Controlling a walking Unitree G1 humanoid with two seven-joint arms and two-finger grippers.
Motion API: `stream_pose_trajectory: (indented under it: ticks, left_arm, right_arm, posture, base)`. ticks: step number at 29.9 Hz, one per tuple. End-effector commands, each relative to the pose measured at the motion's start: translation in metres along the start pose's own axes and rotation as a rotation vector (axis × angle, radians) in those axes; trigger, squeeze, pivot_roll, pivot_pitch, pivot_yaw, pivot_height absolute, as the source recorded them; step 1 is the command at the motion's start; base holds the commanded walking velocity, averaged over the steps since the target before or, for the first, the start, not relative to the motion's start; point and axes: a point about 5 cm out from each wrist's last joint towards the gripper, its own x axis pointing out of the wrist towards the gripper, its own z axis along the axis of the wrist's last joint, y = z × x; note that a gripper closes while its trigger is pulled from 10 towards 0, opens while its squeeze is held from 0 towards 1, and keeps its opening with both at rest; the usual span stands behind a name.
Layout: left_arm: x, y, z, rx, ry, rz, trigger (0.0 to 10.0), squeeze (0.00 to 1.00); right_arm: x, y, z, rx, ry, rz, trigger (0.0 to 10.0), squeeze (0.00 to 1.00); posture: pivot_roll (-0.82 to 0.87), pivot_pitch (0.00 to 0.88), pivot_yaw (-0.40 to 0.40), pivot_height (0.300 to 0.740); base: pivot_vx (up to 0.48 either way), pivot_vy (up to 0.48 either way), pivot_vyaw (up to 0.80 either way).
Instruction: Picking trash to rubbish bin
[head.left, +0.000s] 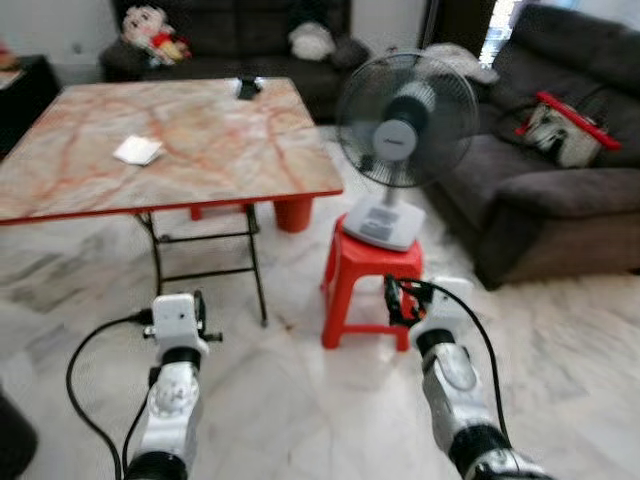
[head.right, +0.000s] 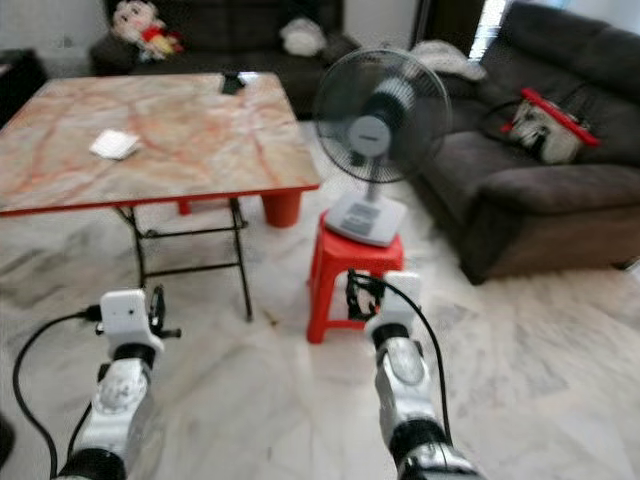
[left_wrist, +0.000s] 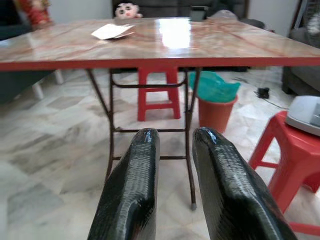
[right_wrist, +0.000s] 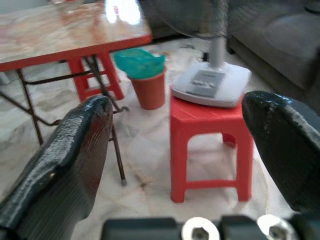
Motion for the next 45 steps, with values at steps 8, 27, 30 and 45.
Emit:
stream_pose_trajectory:
  ticks: [8, 27, 30, 45]
  left_arm:
    - [-0.002, 0.005, 0.000, -0.001, -0.003, 0.011, 10.0, 0.00]
    - [-0.002, 0.005, 0.001, 0.002, 0.005, 0.019, 10.0, 0.00]
    - [-0.002, 0.006, 0.001, 0.002, 0.007, 0.023, 10.0, 0.00]
    - [-0.002, 0.007, 0.002, 0.005, 0.003, 0.027, 10.0, 0.00]
  right_arm:
    - [0.002, 0.005, 0.002, 0.010, -0.005, 0.009, 10.0, 0.00]
    - [0.007, 0.024, 0.008, 0.022, -0.027, 0.096, 10.0, 0.00]
    - [0.006, 0.026, 0.008, 0.017, -0.031, 0.110, 10.0, 0.00]
    - [0.007, 0.030, 0.009, 0.030, -0.035, 0.133, 10.0, 0.00]
  posture:
    - [-0.02, 0.003, -0.060, 0.740]
    - [-0.02, 0.000, -0.061, 0.740]
    - [-0.01, 0.000, -0.063, 0.740]
    - [-0.01, 0.000, -0.066, 0.740]
  base:
    - [0.000, 0.000, 0.80]
    - [0.072, 0.000, 0.42]
    - [0.475, 0.000, 0.00]
    - [0.478, 0.000, 0.29]
